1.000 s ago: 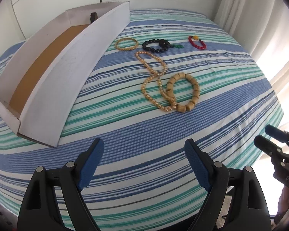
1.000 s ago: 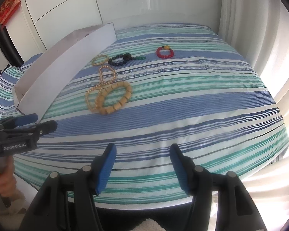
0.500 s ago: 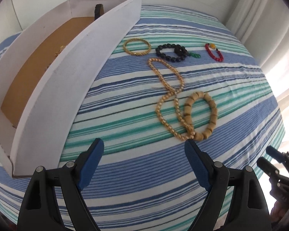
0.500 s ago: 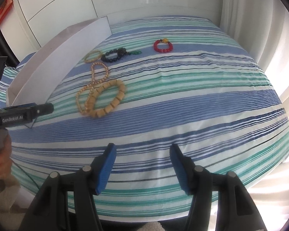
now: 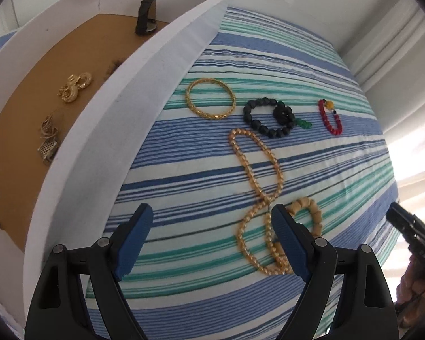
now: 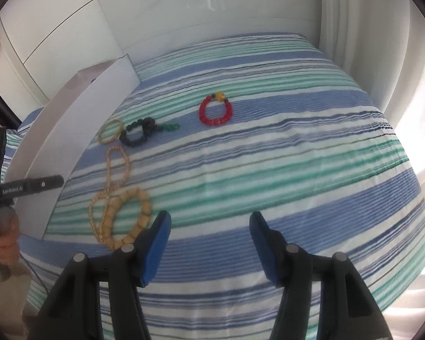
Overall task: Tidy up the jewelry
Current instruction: 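Grasp the cream bead necklace with the left tool while the right tool grasps the red bead bracelet, then carry both held items over the white box and open both tools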
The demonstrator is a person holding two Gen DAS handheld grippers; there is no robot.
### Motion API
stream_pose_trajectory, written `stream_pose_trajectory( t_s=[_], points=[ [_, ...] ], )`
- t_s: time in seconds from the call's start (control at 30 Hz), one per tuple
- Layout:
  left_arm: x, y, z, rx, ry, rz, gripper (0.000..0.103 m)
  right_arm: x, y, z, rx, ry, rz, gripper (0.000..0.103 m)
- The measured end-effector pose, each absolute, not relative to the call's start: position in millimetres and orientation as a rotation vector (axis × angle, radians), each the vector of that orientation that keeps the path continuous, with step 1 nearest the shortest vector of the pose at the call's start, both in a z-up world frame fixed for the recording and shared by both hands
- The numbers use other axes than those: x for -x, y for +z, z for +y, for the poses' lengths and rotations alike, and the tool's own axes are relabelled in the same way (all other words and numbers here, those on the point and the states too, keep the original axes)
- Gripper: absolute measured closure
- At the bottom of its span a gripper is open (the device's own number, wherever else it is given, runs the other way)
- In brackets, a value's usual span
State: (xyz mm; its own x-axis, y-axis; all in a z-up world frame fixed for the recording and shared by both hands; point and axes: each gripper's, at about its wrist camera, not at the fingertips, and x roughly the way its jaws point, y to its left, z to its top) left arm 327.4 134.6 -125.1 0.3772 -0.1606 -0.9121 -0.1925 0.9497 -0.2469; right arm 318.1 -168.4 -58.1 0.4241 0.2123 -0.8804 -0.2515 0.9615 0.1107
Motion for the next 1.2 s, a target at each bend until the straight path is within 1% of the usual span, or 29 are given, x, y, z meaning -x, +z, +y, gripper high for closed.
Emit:
stream_pose_trajectory(
  t_s=[0.2, 0.37, 0.43, 0.5, 0.57, 0.6, 0.63, 0.67, 0.73, 0.77, 0.8, 0.83, 0.87, 0.9, 1.0, 1.2],
  points=[
    [-355.6, -145.8, 89.1, 0.211, -0.008, 1.225, 0.017, -389.6, -66.1, -172.0, -0.061, 0.338, 1.125, 0.044],
    [-362.9, -164.0, 74.4, 0.114, 0.045, 1.236, 0.019, -438.2, -63.3, -183.5, -0.199, 0.35, 1.122, 0.044],
    [-361.0, -171.9, 67.5, 0.084, 0.045, 1.246, 0.019, -457.8, -63.9, -179.9, -0.206, 0.372, 1.123, 0.044],
    [-358.4, -173.4, 59.1, 0.018, 0.061, 1.226, 0.019, -479.6, -72.8, -167.9, -0.19, 0.419, 1.166, 0.044],
    [-356.7, -174.2, 54.5, -0.011, 0.066, 1.211, 0.019, -494.6, -88.0, -150.5, -0.192, 0.472, 1.231, 0.05],
    [-356.6, -173.9, 54.9, -0.007, 0.066, 1.207, 0.021, -499.2, -97.3, -140.2, -0.182, 0.497, 1.267, 0.056],
    [-356.7, -173.2, 56.1, -0.002, 0.07, 1.202, 0.025, -503.8, -107.0, -128.2, -0.146, 0.494, 1.29, 0.061],
    [-356.6, -172.0, 56.9, 0.0, 0.074, 1.196, 0.029, -505.8, -112.8, -120.0, -0.105, 0.472, 1.289, 0.061],
    [-356.8, -169.3, 58.7, -0.001, 0.078, 1.182, 0.045, -508.3, -125.7, -102.0, -0.013, 0.45, 1.285, 0.062],
    [-357.8, -168.5, 58.5, -0.001, 0.078, 1.179, 0.049, -509.6, -134.0, -92.6, 0.036, 0.434, 1.29, 0.062],
    [-358.1, -167.4, 59.0, 0.0, 0.074, 1.175, 0.061, -509.6, -136.8, -87.9, 0.073, 0.416, 1.276, 0.066],
    [-358.3, -166.0, 59.7, -0.001, 0.066, 1.169, 0.081, -507.0, -135.7, -80.8, 0.13, 0.394, 1.244, 0.072],
    [-358.8, -165.1, 60.4, 0.0, 0.059, 1.169, 0.093, -506.6, -136.2, -76.9, 0.178, 0.376, 1.238, 0.076],
    [-359.3, -164.5, 62.8, 0.01, 0.046, 1.177, 0.097, -503.4, -136.1, -73.8, 0.202, 0.373, 1.232, 0.094],
    [-362.8, -158.2, 78.6, 0.113, -0.009, 1.187, 0.097, -494.6, -131.4, -80.5, 0.151, 0.405, 1.241, 0.093],
    [-349.1, -122.9, 102.8, 0.233, -0.035, 1.129, 0.097, -475.9, -95.1, -115.0, -0.025, 0.484, 1.24, 0.093]
  ],
)
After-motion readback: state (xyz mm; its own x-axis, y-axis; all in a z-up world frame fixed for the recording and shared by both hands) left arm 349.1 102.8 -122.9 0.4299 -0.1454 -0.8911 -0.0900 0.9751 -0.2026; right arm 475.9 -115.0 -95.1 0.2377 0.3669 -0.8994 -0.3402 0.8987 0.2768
